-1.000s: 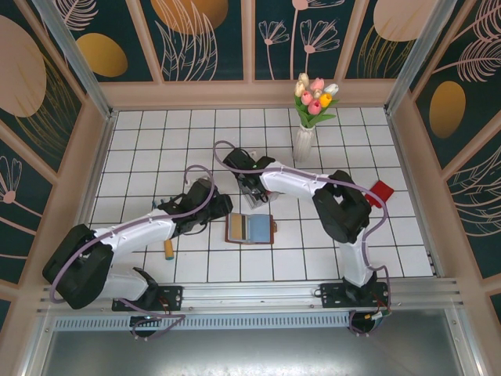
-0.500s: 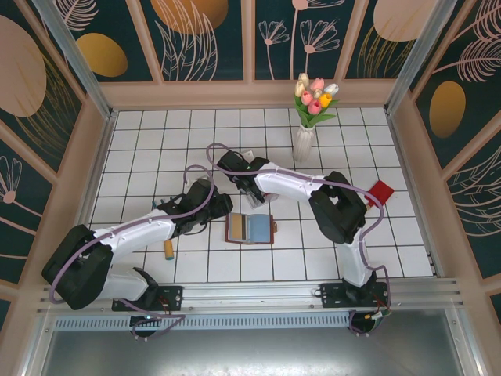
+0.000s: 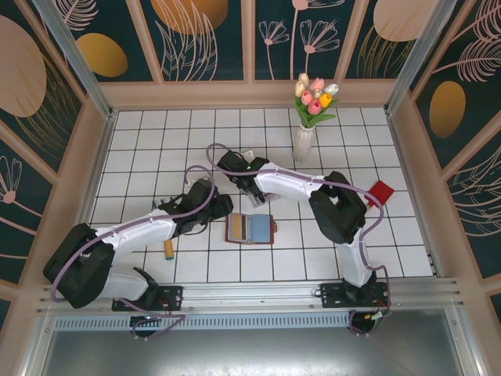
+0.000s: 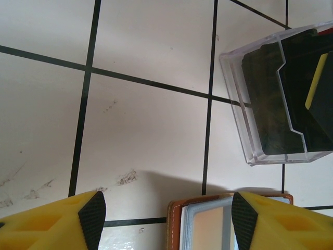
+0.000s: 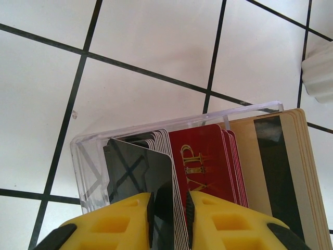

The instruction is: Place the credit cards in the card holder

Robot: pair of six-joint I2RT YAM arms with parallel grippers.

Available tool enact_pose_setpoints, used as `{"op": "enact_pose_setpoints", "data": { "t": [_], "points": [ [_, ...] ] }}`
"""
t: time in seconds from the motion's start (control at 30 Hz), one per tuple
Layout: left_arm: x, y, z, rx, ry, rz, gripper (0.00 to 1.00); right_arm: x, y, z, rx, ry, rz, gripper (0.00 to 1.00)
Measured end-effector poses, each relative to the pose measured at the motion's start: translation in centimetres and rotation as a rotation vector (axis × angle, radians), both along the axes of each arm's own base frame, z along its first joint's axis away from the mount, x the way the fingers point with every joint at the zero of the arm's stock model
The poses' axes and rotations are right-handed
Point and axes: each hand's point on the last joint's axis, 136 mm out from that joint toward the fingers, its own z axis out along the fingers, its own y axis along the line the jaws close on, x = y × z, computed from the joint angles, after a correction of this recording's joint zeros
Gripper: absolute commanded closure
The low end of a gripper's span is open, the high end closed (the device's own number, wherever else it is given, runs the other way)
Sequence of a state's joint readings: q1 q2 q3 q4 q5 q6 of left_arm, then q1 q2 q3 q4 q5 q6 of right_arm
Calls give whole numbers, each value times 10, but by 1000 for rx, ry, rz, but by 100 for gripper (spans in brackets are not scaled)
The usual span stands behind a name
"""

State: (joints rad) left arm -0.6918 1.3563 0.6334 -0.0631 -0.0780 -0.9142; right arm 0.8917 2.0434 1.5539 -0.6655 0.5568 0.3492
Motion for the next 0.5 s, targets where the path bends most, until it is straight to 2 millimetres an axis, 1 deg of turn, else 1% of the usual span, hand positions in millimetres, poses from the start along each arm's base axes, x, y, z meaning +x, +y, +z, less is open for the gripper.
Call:
{"op": "enact_pose_setpoints", "data": {
  "t": [0.5],
  "points": [
    [-2,-2,-4,-3,18,-11,32,-2,-3,-1,-14,8,-1,69]
  ]
}}
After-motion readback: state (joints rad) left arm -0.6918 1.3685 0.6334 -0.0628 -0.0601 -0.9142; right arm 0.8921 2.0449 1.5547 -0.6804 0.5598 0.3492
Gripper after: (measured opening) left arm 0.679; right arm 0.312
